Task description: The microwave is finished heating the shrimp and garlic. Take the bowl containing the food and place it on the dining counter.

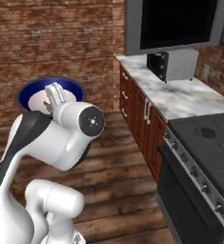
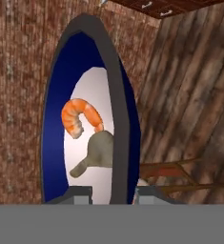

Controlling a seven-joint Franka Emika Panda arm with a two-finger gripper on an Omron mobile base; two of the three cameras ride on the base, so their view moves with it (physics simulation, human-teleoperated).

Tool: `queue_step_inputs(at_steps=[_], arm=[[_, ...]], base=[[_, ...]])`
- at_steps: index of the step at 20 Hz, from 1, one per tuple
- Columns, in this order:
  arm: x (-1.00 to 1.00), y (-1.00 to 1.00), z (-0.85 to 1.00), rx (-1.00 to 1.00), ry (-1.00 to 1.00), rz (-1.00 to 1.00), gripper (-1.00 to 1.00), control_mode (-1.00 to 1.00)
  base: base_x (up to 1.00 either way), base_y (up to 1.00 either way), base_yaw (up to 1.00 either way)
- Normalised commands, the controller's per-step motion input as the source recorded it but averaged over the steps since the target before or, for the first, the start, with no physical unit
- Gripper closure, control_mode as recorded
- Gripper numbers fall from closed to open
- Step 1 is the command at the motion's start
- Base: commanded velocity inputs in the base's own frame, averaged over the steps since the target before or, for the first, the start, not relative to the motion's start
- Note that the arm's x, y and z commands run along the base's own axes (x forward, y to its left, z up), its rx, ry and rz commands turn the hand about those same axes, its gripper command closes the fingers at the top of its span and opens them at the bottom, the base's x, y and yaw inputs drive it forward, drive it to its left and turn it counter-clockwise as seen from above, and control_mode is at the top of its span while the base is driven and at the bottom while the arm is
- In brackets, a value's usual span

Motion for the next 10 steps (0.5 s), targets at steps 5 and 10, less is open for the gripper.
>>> queue_step_inputs(at_steps=[5, 10], arm=[[0.00, 0.00, 0.00, 0.00, 0.00, 0.00, 1.00, 1.00], [0.00, 0.00, 0.00, 0.00, 0.00, 0.00, 1.00, 1.00]], base=[[-0.54, 0.04, 0.97], [-0.44, 0.02, 0.97]])
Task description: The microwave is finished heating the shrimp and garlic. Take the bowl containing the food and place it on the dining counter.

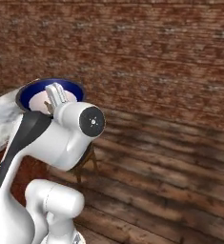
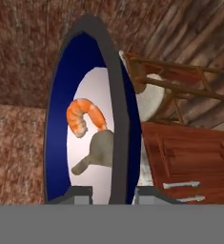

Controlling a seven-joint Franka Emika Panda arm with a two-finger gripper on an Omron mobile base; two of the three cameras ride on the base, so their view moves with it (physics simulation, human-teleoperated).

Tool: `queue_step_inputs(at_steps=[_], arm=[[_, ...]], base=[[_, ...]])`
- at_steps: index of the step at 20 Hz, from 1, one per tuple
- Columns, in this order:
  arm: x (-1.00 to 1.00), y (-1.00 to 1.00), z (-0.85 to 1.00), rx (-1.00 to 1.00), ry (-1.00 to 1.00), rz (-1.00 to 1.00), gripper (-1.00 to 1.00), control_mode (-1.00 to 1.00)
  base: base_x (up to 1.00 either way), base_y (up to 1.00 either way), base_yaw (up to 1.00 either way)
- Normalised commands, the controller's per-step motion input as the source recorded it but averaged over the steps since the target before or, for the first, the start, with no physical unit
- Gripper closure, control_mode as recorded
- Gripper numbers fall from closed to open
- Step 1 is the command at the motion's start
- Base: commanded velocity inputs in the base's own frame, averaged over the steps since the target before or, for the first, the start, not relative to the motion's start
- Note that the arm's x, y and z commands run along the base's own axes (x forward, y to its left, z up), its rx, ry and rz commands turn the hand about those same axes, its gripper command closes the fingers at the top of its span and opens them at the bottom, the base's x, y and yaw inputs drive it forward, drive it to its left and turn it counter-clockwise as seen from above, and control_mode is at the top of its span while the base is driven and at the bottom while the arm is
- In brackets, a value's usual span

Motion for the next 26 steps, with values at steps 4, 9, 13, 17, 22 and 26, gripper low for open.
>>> queue_step_inputs(at_steps=[4, 9, 13, 17, 22, 26], arm=[[0.00, 0.00, 0.00, 0.00, 0.00, 0.00, 1.00, 1.00], [0.00, 0.00, 0.00, 0.00, 0.00, 0.00, 1.00, 1.00], [0.00, 0.00, 0.00, 0.00, 0.00, 0.00, 1.00, 1.00], [0.00, 0.00, 0.00, 0.00, 0.00, 0.00, 1.00, 1.00], [0.00, 0.00, 0.00, 0.00, 0.00, 0.00, 1.00, 1.00], [0.00, 0.00, 0.00, 0.00, 0.00, 0.00, 1.00, 1.00]], base=[[-0.24, 0.13, 0.85], [-0.01, 0.06, 0.71], [0.17, 0.02, 0.58], [0.32, 0.00, 0.56], [0.48, 0.00, 0.46], [0.74, 0.00, 0.32]])
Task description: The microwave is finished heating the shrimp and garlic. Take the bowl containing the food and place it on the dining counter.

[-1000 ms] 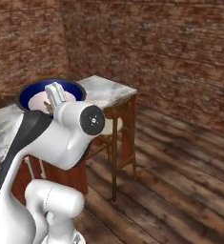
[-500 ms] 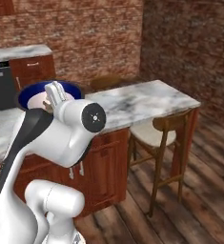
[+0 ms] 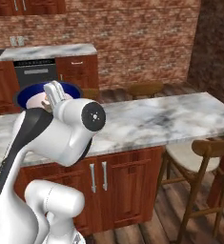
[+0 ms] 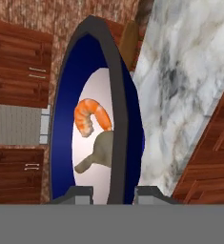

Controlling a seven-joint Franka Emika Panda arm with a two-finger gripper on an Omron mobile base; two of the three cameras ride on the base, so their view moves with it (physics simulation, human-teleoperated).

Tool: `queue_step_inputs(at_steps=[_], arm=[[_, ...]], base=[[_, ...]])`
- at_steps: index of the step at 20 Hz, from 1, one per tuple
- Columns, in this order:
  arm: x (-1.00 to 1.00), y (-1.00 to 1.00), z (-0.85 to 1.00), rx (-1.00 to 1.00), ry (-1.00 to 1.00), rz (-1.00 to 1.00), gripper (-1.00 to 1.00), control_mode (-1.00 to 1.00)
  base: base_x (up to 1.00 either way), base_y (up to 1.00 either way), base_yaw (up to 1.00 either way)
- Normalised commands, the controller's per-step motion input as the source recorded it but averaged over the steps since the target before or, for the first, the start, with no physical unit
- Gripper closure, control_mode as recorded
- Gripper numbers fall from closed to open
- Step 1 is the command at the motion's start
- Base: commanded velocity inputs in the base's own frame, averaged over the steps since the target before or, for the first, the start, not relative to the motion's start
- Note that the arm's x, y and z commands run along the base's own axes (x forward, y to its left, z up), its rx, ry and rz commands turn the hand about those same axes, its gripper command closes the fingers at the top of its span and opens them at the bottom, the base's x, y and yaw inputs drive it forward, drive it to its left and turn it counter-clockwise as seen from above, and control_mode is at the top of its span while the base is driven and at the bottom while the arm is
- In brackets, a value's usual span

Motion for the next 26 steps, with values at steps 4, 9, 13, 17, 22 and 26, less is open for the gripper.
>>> queue_step_inputs(at_steps=[4, 9, 13, 17, 22, 26], arm=[[0.00, 0.00, 0.00, 0.00, 0.00, 0.00, 1.00, 1.00], [0.00, 0.00, 0.00, 0.00, 0.00, 0.00, 1.00, 1.00], [0.00, 0.00, 0.00, 0.00, 0.00, 0.00, 1.00, 1.00], [0.00, 0.00, 0.00, 0.00, 0.00, 0.00, 1.00, 1.00], [0.10, 0.00, 0.00, 0.00, 0.00, 0.01, 1.00, -1.00], [0.67, 0.00, -0.22, -0.01, 0.03, 0.06, 1.00, -1.00]], base=[[0.61, 0.00, 0.21], [0.32, 0.00, 0.06], [0.12, 0.00, 0.12], [0.06, 0.00, 0.30], [0.24, 0.00, 0.16], [0.00, 0.00, 0.00]])
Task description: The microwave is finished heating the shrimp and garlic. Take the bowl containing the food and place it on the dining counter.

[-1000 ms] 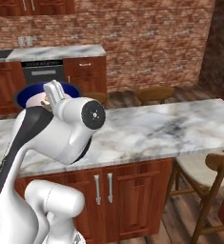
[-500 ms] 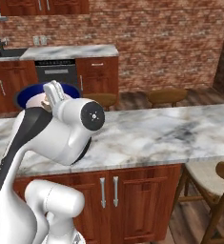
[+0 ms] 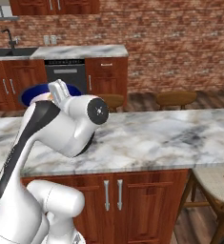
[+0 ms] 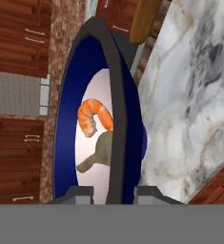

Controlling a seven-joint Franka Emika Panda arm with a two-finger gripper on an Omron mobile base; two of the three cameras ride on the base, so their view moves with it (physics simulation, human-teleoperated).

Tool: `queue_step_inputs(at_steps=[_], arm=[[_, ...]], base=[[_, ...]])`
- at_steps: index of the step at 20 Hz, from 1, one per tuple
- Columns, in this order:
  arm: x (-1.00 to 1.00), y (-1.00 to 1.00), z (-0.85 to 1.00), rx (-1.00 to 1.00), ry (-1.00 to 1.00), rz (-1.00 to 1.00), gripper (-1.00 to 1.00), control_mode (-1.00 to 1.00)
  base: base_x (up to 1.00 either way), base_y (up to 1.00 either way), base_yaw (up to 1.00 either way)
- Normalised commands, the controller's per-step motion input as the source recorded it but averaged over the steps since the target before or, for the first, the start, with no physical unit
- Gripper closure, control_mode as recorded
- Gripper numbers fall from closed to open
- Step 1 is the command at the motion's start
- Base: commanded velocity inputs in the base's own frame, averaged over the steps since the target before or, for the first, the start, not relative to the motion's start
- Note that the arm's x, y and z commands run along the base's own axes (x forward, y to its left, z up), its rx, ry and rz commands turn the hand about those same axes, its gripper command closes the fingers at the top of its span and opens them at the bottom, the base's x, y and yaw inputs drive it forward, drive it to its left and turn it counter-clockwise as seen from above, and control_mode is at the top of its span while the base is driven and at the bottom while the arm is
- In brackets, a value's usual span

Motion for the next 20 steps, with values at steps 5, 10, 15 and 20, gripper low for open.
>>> queue_step_inputs(at_steps=[5, 10, 15, 20], arm=[[0.83, 0.00, -0.65, -0.12, 0.15, 0.06, 1.00, -1.00], [0.79, 0.00, -0.96, -0.24, 0.15, 0.10, 1.00, -1.00], [0.48, 0.00, -0.45, -0.04, 0.01, 0.05, 1.00, -1.00], [0.56, 0.00, -0.30, 0.00, 0.00, 0.01, 1.00, -1.00]], base=[[0.00, 0.00, 0.00], [0.00, 0.00, 0.00], [0.00, 0.00, 0.00], [0.00, 0.00, 0.00]])
